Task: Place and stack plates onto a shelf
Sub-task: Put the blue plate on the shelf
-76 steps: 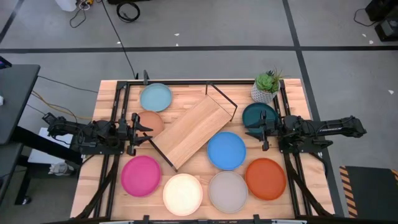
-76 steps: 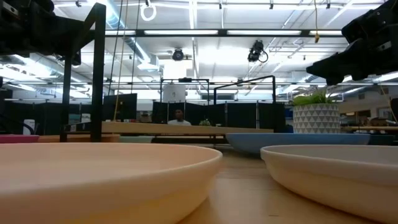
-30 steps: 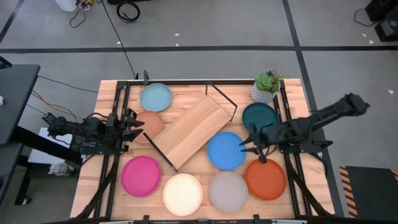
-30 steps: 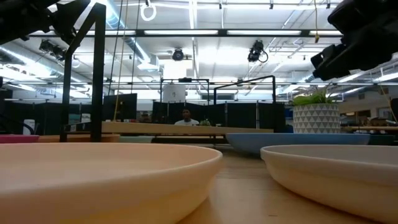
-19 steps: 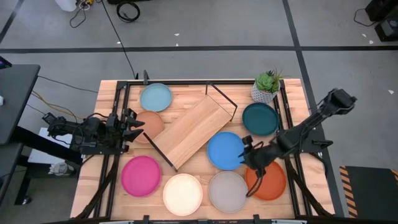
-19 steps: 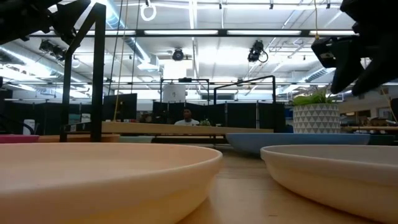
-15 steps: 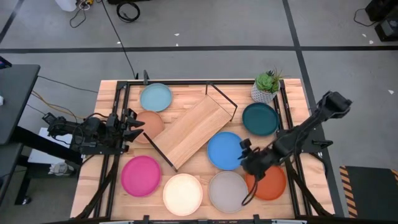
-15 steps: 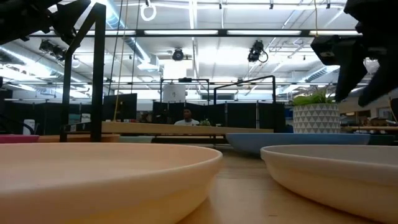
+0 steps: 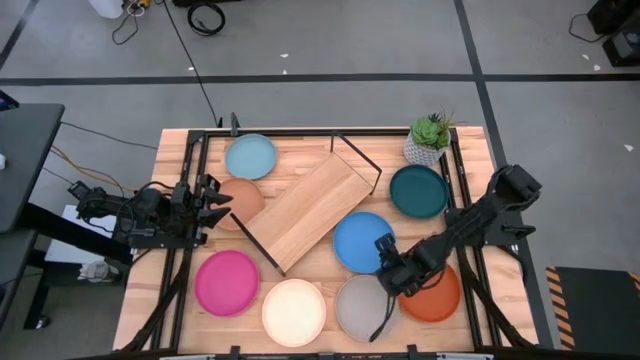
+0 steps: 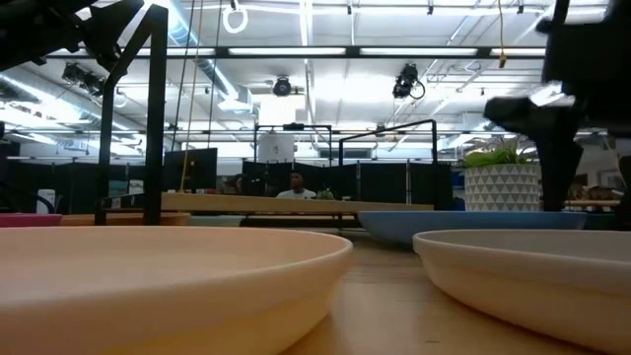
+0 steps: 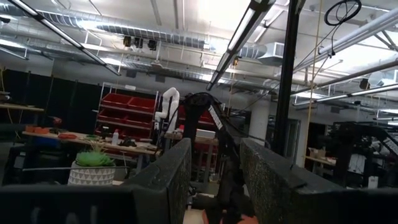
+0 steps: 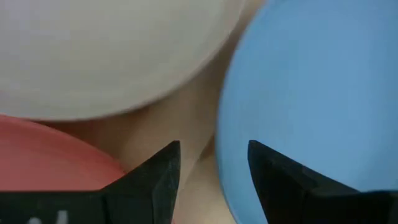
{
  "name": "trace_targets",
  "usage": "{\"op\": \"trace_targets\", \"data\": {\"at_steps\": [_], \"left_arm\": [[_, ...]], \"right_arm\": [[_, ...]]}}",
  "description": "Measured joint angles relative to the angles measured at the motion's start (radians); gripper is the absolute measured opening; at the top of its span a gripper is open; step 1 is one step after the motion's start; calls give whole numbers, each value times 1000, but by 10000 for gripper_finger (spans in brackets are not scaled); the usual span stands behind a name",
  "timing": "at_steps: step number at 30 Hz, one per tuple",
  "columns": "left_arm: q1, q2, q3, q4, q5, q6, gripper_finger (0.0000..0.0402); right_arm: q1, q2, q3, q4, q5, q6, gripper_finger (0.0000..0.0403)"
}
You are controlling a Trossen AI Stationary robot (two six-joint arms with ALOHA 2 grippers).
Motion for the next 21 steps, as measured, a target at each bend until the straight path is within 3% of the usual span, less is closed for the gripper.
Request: {"op": "trace_targets", "data": {"at_steps": [6, 15, 21], "left_arm": [[0, 0, 0, 0, 0, 0, 146], [0, 0, 0, 0, 0, 0, 146], [0, 0, 0, 0, 0, 0, 146]], "right_arm": [[-43, 54, 2, -6, 11, -24, 127], [-62, 22, 49, -61, 11, -78, 23], [-58, -23, 182, -240, -94, -69, 19]]}}
